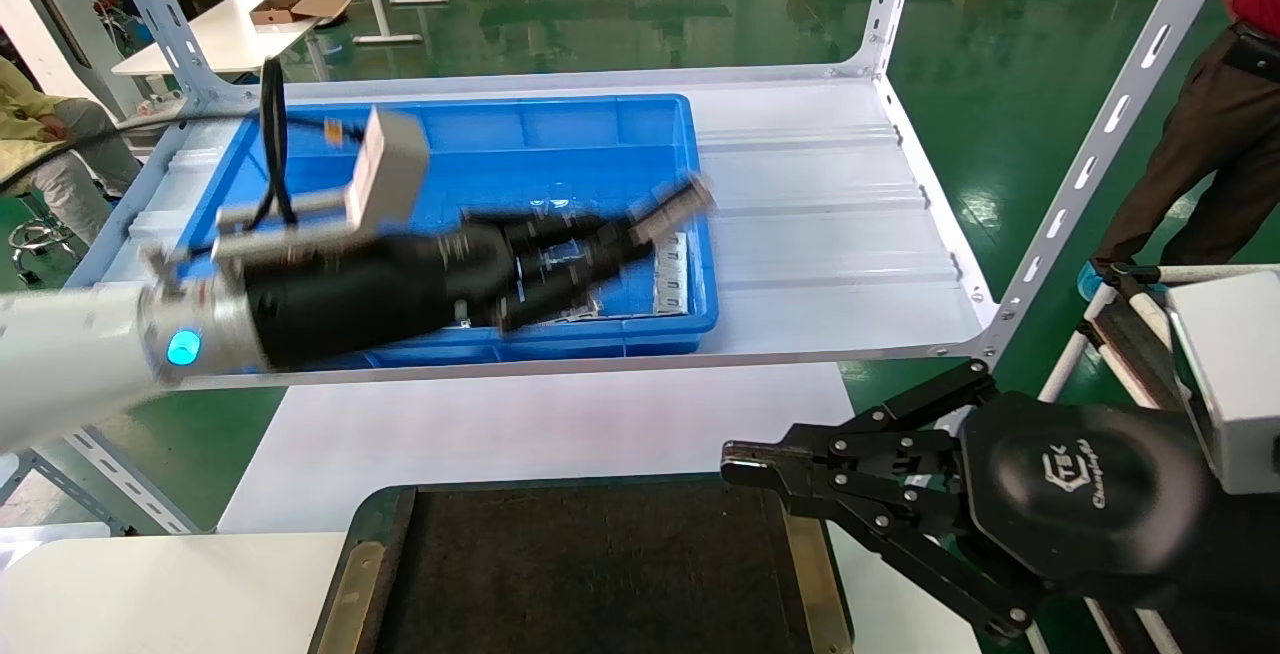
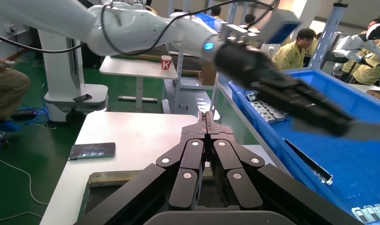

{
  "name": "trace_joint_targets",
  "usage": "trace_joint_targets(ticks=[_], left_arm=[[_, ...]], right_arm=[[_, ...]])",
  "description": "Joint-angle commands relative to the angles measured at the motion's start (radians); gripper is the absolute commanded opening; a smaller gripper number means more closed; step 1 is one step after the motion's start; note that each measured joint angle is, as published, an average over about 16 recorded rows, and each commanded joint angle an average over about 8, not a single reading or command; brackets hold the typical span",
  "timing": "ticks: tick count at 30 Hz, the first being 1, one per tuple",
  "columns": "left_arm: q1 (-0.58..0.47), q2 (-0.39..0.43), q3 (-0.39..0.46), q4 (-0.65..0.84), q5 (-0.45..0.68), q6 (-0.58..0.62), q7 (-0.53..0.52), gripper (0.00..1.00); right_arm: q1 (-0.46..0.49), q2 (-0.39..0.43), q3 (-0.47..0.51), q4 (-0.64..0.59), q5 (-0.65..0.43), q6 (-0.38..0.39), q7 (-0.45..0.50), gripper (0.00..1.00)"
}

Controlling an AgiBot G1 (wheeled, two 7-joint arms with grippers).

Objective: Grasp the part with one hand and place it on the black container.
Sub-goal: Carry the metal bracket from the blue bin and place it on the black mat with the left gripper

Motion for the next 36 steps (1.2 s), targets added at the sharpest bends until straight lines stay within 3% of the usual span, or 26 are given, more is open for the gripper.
trace_joint_targets(ticks=[1, 10, 20, 36], left_arm=[[0.044, -0.022, 0.0, -0.084, -0.019, 0.049, -0.039, 0.0], [0.263, -0.078, 0.017, -0.376, 0.01, -0.073, -0.207, 0.0], [0.52, -0.11, 0.062, -0.647, 0.186, -0.407, -0.465, 0.0], [0.655, 0.035, 0.173, -0.647, 0.57, -0.792, -0.819, 0.0]], right_arm=[[0.0, 0.0, 0.0, 0.0, 0.0, 0.0, 0.0, 0.0], [0.0, 0.0, -0.001, 0.0, 0.0, 0.0, 0.0, 0.0], [0.0, 0.001, -0.001, 0.0, 0.001, 0.001, -0.001, 0.0], [0.001, 0.001, -0.002, 0.0, 0.002, 0.001, -0.001, 0.0]])
